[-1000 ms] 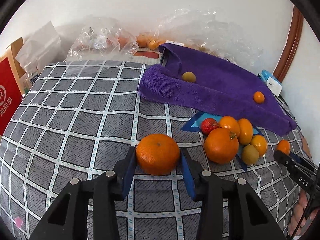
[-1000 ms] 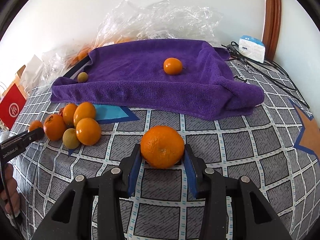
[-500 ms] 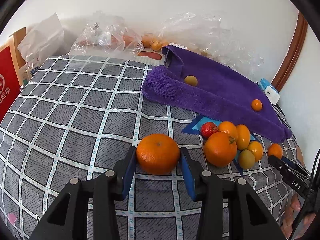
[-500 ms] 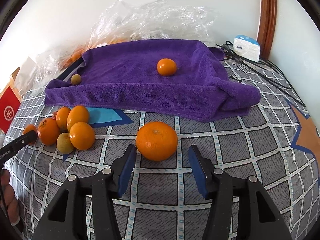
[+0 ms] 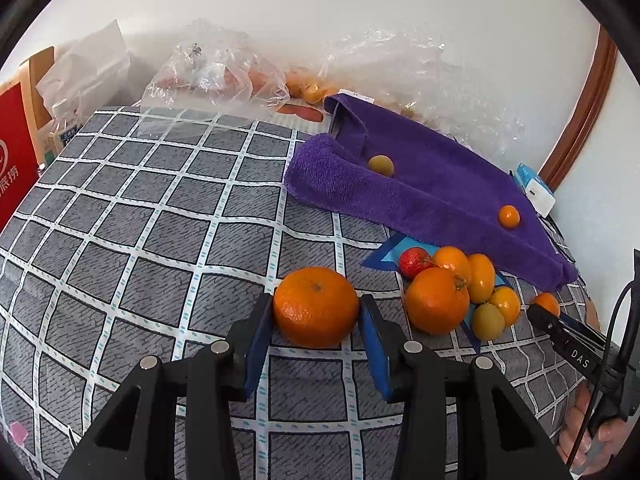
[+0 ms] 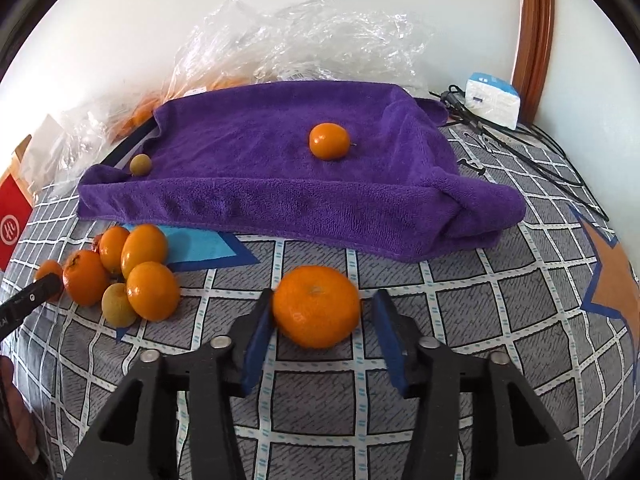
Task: Organize fruits
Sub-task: 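Carry both large oranges onto the purple towel and open both grippers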
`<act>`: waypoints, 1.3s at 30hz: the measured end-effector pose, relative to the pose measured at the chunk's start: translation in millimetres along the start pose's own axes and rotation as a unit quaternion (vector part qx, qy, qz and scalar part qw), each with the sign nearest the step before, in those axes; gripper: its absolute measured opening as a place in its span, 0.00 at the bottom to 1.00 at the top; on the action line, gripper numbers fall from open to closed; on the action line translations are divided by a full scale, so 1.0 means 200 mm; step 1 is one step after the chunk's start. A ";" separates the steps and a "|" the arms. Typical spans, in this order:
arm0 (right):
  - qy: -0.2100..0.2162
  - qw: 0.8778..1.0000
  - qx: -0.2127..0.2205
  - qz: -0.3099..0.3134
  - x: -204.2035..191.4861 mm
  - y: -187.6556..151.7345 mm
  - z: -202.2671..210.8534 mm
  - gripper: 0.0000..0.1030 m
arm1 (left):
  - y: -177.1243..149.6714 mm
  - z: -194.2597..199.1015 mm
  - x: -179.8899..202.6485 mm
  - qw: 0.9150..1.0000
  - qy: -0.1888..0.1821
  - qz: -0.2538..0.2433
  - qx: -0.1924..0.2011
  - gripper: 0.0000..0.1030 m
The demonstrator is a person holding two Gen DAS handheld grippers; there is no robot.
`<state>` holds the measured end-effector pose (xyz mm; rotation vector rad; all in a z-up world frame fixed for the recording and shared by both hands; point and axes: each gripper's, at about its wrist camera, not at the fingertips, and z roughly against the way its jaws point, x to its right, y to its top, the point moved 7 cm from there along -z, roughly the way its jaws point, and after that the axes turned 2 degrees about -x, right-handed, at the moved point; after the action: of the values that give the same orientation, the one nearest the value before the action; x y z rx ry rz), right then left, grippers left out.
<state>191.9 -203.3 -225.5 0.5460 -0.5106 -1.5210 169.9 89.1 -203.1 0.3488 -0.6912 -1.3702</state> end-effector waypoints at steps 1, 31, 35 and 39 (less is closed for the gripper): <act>0.000 1.000 0.001 0.000 0.00 0.00 0.00 0.40 | 0.00 0.00 0.00 1.000 -0.001 0.002 0.001 0.39; 0.052 0.995 0.081 -0.002 0.01 0.20 0.33 0.39 | 0.20 0.20 0.08 0.998 -0.028 -0.002 0.058 0.39; 0.049 0.993 0.108 0.006 0.03 0.36 0.36 0.39 | 0.33 0.19 0.15 0.997 -0.025 -0.011 0.069 0.39; 0.054 0.990 0.128 0.002 0.08 0.54 0.38 0.39 | 0.46 0.16 0.20 0.997 -0.028 -0.009 0.075 0.39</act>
<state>228.9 -223.0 -100.0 0.8206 -0.6260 -1.4215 222.4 72.8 -112.7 0.4391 -0.8413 -1.3524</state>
